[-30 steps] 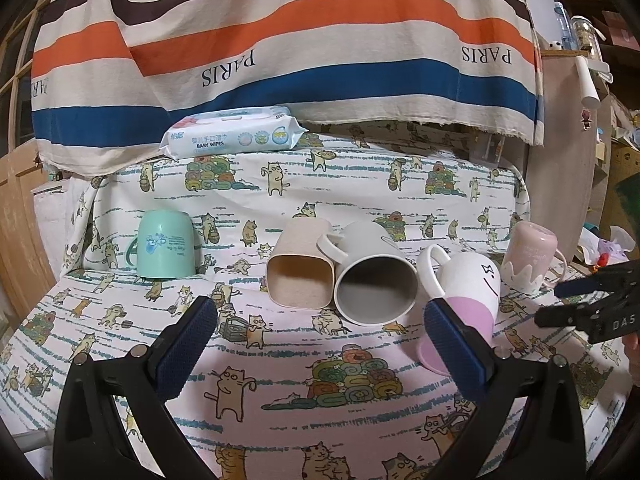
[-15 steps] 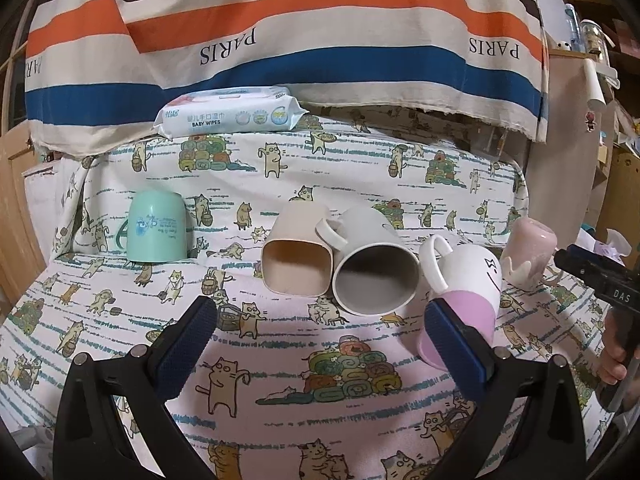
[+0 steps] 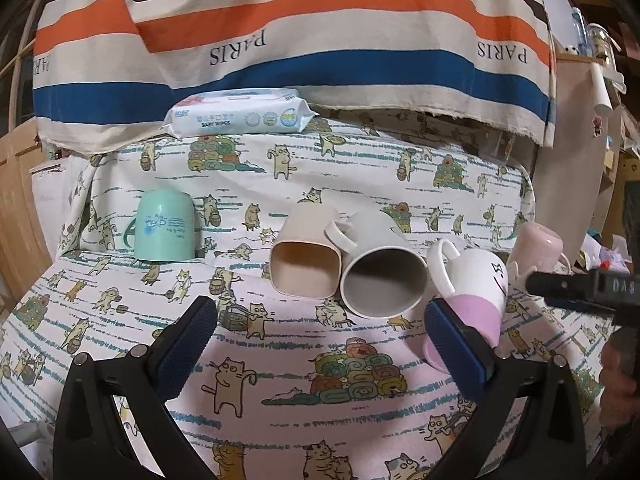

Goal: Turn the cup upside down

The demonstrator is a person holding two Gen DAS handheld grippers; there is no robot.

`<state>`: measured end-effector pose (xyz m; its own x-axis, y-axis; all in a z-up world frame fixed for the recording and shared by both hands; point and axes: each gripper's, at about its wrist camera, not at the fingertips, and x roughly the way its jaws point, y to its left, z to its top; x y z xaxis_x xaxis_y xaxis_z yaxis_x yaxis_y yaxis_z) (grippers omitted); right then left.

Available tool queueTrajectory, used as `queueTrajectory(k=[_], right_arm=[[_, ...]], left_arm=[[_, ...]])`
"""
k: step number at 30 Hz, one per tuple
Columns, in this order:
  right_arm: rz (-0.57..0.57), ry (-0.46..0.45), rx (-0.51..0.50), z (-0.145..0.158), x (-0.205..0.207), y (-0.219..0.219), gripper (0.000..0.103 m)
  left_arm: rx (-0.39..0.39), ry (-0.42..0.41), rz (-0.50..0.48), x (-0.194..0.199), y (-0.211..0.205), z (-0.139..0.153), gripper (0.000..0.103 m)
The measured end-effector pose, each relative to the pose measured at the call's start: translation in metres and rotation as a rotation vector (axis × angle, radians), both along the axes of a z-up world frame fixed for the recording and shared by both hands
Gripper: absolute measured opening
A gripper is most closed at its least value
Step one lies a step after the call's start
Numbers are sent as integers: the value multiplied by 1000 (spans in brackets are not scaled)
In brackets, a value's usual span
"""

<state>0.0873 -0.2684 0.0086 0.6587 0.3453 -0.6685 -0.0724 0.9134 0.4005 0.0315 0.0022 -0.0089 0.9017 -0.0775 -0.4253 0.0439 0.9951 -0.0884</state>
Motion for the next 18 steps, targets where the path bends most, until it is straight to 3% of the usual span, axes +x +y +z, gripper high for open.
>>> queueTrajectory(k=[2, 5, 8, 11, 18], right_arm=[[-54, 30, -30, 0, 1, 21, 87], [-81, 150, -18, -14, 16, 46, 87], [-123, 264, 105, -34, 31, 47, 92], [-126, 336, 140, -43, 44, 50, 92], [-58, 349, -2, -45, 66, 74, 92]], left_arm=[[0, -10, 10, -2, 1, 1, 103], [4, -21, 33, -4, 2, 2, 103], [-15, -25, 51, -4, 7, 2, 103], [-50, -14, 55, -2, 14, 1, 103], [-108, 19, 57, 2, 25, -3, 103]])
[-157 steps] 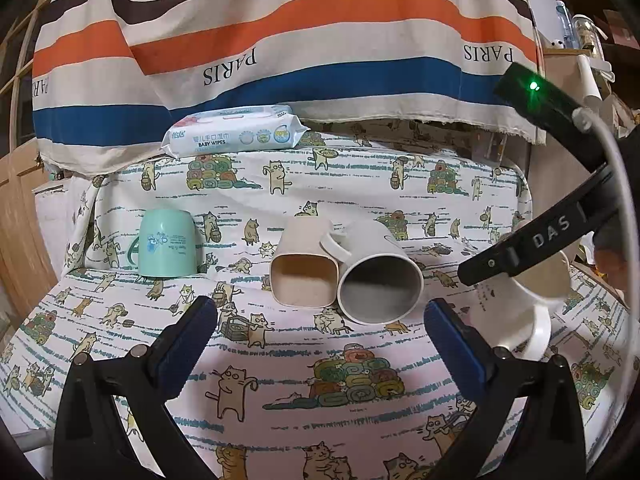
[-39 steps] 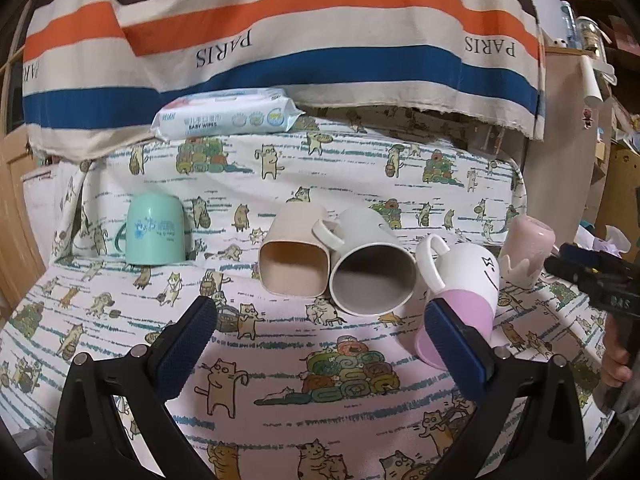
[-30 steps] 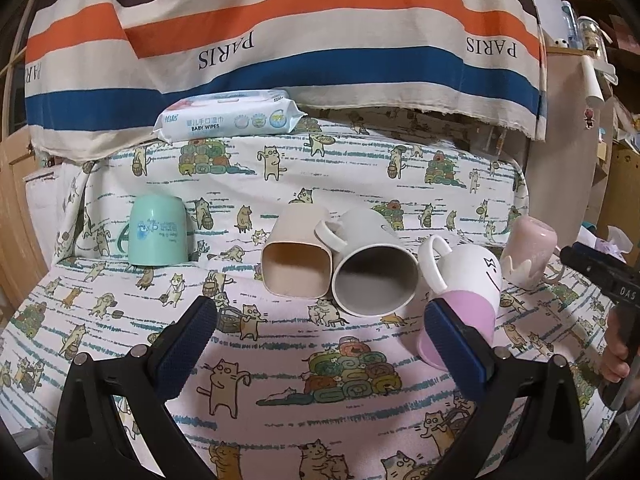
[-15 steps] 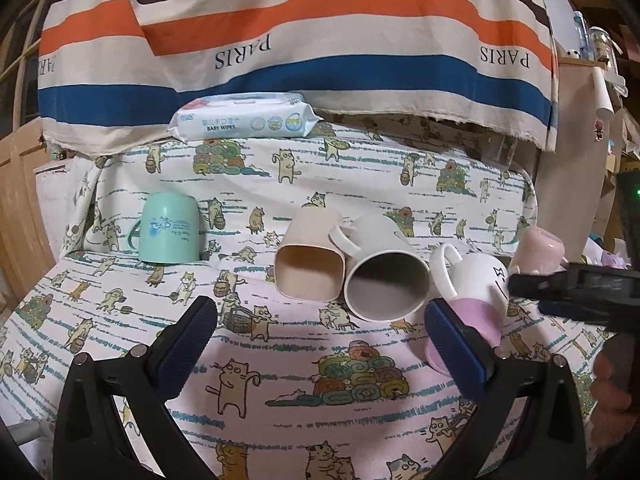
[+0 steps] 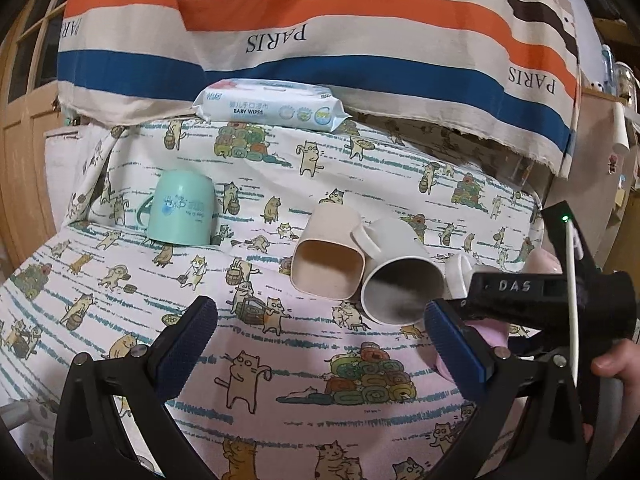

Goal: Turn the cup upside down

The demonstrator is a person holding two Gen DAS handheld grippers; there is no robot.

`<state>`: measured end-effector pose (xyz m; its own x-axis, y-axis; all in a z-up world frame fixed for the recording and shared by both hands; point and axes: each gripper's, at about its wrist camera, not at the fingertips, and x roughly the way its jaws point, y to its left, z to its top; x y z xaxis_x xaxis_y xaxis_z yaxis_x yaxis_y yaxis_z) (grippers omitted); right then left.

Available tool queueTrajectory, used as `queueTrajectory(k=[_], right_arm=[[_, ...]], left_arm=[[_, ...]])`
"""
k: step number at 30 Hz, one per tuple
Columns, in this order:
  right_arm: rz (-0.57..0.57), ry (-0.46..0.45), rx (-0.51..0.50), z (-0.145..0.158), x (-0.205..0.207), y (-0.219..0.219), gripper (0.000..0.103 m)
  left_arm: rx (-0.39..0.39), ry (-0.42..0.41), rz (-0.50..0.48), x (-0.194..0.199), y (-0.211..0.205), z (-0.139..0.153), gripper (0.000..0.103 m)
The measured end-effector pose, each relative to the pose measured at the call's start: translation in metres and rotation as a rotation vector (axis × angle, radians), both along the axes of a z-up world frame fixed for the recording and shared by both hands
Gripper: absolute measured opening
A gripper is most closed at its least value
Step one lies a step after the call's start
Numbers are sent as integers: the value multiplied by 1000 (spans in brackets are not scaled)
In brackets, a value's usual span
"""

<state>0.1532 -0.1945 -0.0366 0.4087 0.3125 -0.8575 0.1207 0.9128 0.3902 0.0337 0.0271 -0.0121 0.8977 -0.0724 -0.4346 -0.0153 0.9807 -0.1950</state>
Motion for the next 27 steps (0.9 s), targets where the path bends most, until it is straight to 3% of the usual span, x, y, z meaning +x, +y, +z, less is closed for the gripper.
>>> queueTrajectory(k=[2, 4, 7, 17, 27], right_arm=[[65, 2, -50, 2, 2, 4, 87], [117, 19, -39, 2, 2, 1, 85], [182, 80, -11, 5, -8, -11, 73], [392, 114, -40, 12, -83, -5, 72], [282, 9, 2, 12, -74, -12, 73]], left_arm=[[-3, 3, 0, 0, 0, 0, 103], [-2, 4, -5, 0, 0, -1, 103], [8, -1, -8, -1, -2, 0, 103], [6, -1, 2, -1, -1, 0, 103], [15, -6, -3, -1, -2, 1, 103]])
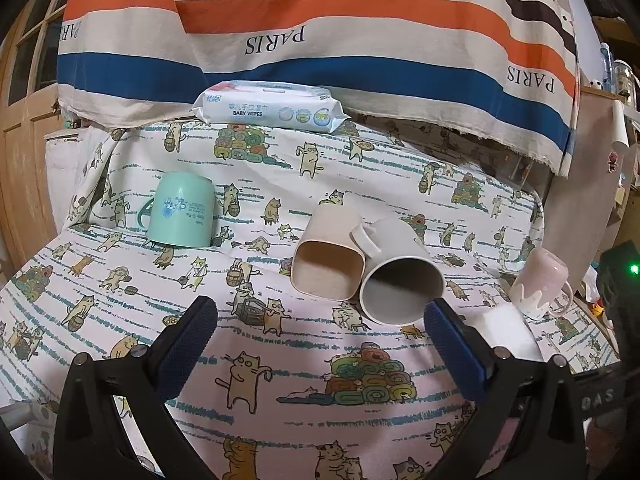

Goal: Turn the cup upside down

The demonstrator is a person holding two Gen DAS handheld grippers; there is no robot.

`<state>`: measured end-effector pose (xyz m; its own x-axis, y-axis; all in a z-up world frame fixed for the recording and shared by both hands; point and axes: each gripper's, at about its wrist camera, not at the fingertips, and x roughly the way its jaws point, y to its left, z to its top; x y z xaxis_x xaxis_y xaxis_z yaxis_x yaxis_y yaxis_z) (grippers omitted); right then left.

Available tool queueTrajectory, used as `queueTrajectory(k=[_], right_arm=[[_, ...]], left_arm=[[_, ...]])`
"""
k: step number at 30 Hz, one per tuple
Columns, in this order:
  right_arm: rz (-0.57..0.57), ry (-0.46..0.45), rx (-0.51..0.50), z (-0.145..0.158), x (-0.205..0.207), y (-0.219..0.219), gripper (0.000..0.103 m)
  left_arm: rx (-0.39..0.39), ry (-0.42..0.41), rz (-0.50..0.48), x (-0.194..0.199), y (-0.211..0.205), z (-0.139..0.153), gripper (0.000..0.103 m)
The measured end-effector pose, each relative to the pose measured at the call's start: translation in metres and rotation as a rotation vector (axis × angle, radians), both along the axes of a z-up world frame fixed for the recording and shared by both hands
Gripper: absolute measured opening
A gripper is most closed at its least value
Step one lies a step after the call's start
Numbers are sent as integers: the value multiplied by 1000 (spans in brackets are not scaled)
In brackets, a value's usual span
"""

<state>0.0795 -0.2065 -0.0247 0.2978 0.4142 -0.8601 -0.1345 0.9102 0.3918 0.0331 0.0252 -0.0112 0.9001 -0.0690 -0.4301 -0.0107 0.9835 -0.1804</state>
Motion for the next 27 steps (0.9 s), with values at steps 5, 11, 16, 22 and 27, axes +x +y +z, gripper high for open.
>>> queueTrajectory(k=[5, 11, 16, 22, 27], right_arm=[[75, -59, -11, 12, 1, 18, 83], [45, -277, -89, 50, -18, 2, 87], [-44, -474, -127, 62, -23, -37, 91], [-162, -655, -121, 60, -35, -89, 91], [-184, -789, -123, 63, -52, -103, 103]], left_arm=[[3, -5, -4, -1, -1, 0, 103], [4, -10, -4, -1, -2, 1, 103], [12, -11, -7, -2, -4, 1, 103], [38, -18, 17, -7, -6, 3, 103], [14, -38, 60, -40, -8, 6, 103]])
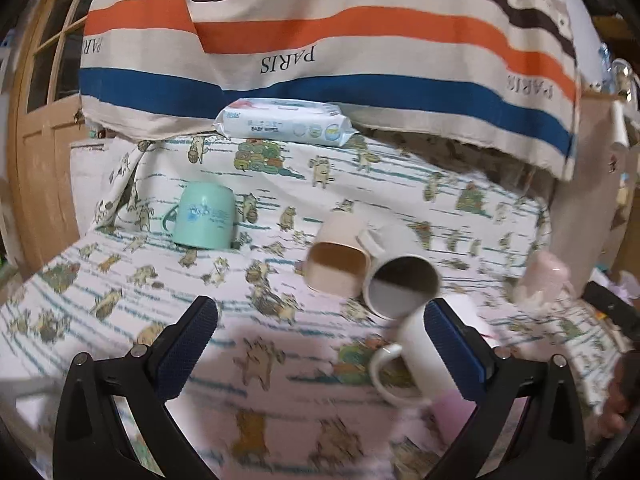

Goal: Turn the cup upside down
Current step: 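Close the left tool on the white mug's body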

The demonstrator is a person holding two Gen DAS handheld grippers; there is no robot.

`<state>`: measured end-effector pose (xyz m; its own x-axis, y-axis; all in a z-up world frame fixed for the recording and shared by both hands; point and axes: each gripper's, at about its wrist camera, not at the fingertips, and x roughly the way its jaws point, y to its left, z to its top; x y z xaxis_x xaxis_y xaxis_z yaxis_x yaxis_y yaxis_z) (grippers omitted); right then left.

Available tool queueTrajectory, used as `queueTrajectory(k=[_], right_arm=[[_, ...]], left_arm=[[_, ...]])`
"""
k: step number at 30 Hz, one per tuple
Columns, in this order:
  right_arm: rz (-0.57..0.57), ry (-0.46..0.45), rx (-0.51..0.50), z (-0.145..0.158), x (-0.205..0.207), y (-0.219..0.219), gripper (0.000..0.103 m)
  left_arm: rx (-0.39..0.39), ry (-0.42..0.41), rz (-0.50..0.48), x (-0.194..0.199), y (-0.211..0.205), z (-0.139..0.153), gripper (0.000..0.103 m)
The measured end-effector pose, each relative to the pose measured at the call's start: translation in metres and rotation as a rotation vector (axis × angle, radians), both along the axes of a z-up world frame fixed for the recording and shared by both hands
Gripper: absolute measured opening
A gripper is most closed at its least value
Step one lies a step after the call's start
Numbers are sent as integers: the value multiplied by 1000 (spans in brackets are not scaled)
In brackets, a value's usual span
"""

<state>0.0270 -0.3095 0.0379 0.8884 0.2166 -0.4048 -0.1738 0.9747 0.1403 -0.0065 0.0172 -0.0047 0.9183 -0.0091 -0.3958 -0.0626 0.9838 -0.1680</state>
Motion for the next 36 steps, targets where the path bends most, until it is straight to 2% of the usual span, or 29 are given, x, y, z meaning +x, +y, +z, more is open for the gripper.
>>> queueTrajectory(k=[5, 10, 12, 15, 16, 18, 20, 27, 31, 36], right_arm=[[-16, -41, -21, -1, -7, 2, 103], [-134, -131, -26, 0, -20, 0, 103], [-169, -176, -29, 4, -27, -3, 103], [-169, -183, -54, 5, -28, -3, 103], [-172, -180, -59, 5, -27, -4, 103], [-179, -180, -53, 5, -26, -7, 103], [-202, -183, -44, 5, -25, -10, 103], [-231, -177, -31, 4, -23, -16, 103], [-241, -165, -42, 3, -20, -16, 103], [-227, -166, -44, 3, -20, -14, 103]], left_arm=[[38, 47, -61, -7, -29, 7, 103], [-70, 162, -128, 9, -54, -8, 103], [-119, 185, -163, 9, -65, -14, 103], [-127, 198, -181, 6, -85, -17, 103], [-113, 209, -178, 7, -92, -19, 102], [-97, 246, -160, 9, -102, -23, 93], [-126, 281, -168, 13, -108, -30, 85], [-77, 376, -134, 20, -118, -51, 79], [-68, 352, -117, 15, -116, -49, 66], [-75, 334, -134, 11, -110, -46, 65]])
